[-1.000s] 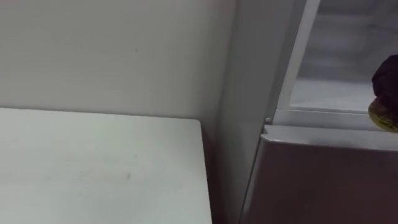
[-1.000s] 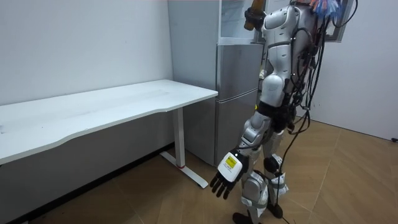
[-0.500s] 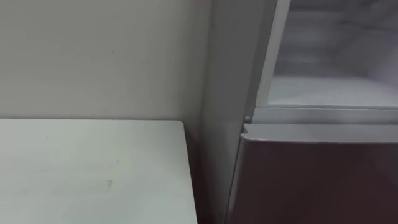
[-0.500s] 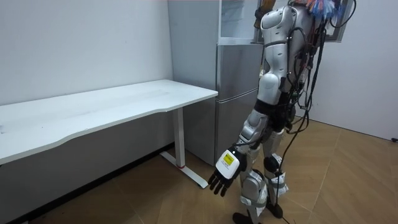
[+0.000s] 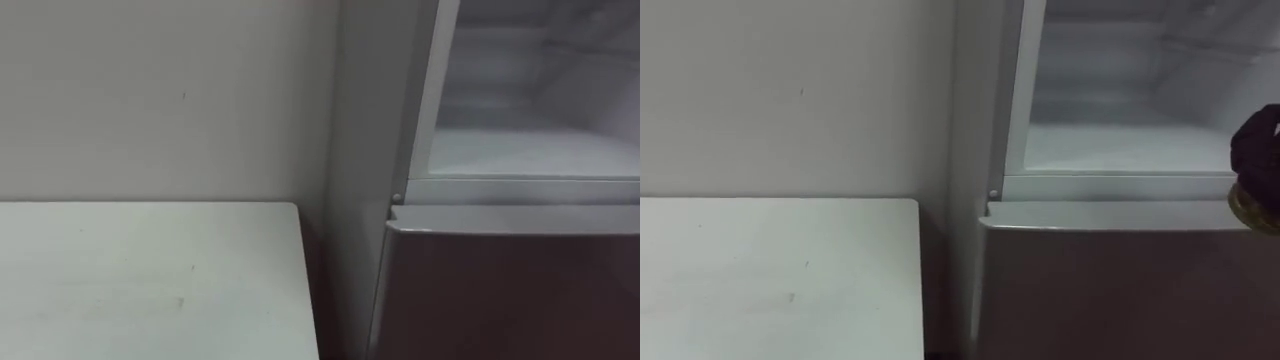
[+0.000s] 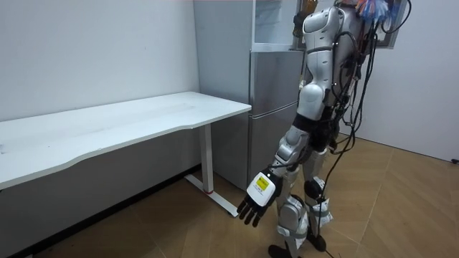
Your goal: Put the bottle in the upper fridge
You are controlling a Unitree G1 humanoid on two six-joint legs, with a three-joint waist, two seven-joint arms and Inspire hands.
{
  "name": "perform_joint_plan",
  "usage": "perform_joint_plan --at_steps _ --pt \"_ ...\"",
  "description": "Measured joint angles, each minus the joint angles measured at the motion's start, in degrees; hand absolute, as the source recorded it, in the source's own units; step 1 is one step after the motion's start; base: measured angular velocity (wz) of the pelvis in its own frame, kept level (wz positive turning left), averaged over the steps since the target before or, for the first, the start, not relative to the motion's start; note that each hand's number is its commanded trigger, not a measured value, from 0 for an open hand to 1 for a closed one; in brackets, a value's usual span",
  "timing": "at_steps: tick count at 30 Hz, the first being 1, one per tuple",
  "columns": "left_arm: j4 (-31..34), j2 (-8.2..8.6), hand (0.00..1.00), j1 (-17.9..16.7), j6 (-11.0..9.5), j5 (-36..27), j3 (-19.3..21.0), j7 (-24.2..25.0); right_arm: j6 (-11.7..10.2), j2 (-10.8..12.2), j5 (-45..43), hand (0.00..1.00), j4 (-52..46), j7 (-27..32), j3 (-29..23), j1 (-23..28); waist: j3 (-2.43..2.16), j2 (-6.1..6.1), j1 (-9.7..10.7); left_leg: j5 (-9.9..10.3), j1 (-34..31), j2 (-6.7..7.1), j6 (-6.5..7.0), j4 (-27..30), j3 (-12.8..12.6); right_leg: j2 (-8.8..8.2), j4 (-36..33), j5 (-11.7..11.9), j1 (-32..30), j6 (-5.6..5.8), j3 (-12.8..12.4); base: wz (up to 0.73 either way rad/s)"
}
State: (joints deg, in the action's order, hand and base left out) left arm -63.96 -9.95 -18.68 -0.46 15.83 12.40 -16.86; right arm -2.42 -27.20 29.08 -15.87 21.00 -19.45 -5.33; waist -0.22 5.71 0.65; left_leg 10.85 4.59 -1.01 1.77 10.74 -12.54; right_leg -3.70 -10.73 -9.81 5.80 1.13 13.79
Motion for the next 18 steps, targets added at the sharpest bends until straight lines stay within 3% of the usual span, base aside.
perform_joint_plan --at_steps 4,9,18 --pt "0.0 0.00 0.00 0.1 0.0 0.0 0.2 0.0 0.0 0.0 0.1 1.00 0.0 0.0 0.0 -0.1 0.33 0.60 -0.9 0.0 -0.2 0.05 -0.01 -0.1 0.1 -0.04 0.1 -0.1 -0.2 0.08 0.3 0.00" --pt "-0.1 -0.02 0.00 0.1 -0.2 0.0 0.7 0.0 0.0 0.0 0.1 1.00 0.0 0.1 0.2 -0.4 0.39 0.74 -1.7 0.0 -0.3 0.20 -0.01 -0.3 0.3 -0.13 0.1 -0.1 -0.3 0.21 0.5 0.02" --pt "-0.1 -0.03 0.00 0.1 0.1 -0.1 0.8 0.1 0.0 0.0 0.9 1.00 3.8 2.9 2.6 -3.0 0.54 1.15 -4.8 0.1 -0.5 0.19 -0.06 -0.4 1.0 -0.07 0.0 -0.1 0.3 0.21 0.7 0.02"
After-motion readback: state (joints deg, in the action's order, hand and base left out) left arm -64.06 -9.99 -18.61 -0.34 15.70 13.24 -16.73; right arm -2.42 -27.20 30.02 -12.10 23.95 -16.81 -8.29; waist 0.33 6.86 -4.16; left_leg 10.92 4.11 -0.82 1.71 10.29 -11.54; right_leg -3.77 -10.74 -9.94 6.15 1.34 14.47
